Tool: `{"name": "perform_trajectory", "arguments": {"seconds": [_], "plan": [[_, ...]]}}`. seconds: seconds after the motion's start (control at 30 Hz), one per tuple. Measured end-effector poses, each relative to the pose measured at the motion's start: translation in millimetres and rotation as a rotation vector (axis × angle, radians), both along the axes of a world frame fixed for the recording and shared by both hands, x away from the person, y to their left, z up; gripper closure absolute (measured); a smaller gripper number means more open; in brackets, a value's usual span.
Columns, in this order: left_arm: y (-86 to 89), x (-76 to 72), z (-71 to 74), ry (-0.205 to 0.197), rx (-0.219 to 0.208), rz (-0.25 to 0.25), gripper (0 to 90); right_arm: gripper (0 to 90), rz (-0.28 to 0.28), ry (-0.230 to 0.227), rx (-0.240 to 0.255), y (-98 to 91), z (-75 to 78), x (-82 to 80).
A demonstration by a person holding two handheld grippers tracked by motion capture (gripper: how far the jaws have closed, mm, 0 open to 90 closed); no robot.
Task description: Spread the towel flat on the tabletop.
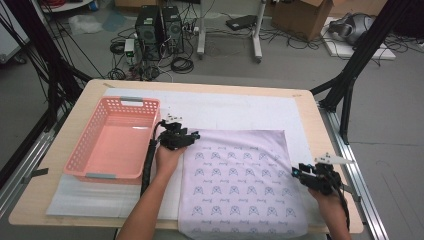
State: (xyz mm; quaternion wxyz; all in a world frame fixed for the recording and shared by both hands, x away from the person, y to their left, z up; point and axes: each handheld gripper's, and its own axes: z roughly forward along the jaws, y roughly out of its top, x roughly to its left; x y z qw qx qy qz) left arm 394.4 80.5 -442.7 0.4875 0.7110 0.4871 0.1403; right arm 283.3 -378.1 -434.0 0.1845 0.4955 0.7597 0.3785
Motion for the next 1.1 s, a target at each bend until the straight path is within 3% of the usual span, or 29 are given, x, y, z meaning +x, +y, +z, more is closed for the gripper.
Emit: {"name": "perform_trajectory", "arguments": {"seconds": [0.07,0.17,0.33,0.47,0.53,0.6,0.63,0.7,0.77,0.83,1.0,1.1], "plan": [[-1.2,-6.2,-0.2,-0.015,-0.022,-0.025,45.2,58.3,0.0,-0.006,-0.003,2.0,2.2,21.9],[-1.1,-13.5,-4.4,-0.021,-0.01,-0.062,44.9,55.1,-0.021,-0.04,-0.037,6.9,1.9,51.8],[2.3,-23.3,-6.4,-0.015,-0.006,-0.088,43.8,59.6,-0.058,-0.026,-0.009,15.0,-5.6,92.2],[2.6,-29.3,-2.2,-0.001,0.004,-0.117,42.5,87.0,-0.048,-0.001,-0.021,21.1,-13.8,110.6],[1.7,-32.5,0.9,-0.016,0.004,-0.125,42.2,87.5,-0.091,-0.023,-0.062,20.9,-13.9,112.5],[0.8,-34.8,3.3,-0.021,0.001,-0.134,41.9,86.9,-0.146,-0.018,-0.051,14.9,-14.8,113.4],[-0.1,-35.9,4.1,-0.026,0.001,-0.134,40.7,80.8,-0.173,-0.012,-0.034,13.0,-14.9,113.6],[-1.1,-39.6,5.7,-0.048,-0.007,-0.145,38.7,67.0,-0.226,-0.02,-0.058,11.4,-12.2,111.4],[-0.2,-45.8,4.7,-0.081,-0.025,-0.144,38.7,65.0,-0.211,-0.033,-0.039,8.4,-7.6,107.0],[0.9,-49.3,3.3,-0.062,-0.023,-0.157,36.8,60.4,-0.186,-0.051,-0.02,5.6,-1.0,99.4],[6.8,-61.6,2.9,-0.096,-0.049,-0.16,35.1,45.2,-0.061,-0.044,0.016,-0.9,15.1,71.9],[9.1,-70.1,0.4,-0.107,-0.036,-0.162,34.3,36.7,-0.002,-0.032,0.03,-2.4,17.4,48.7]]}}
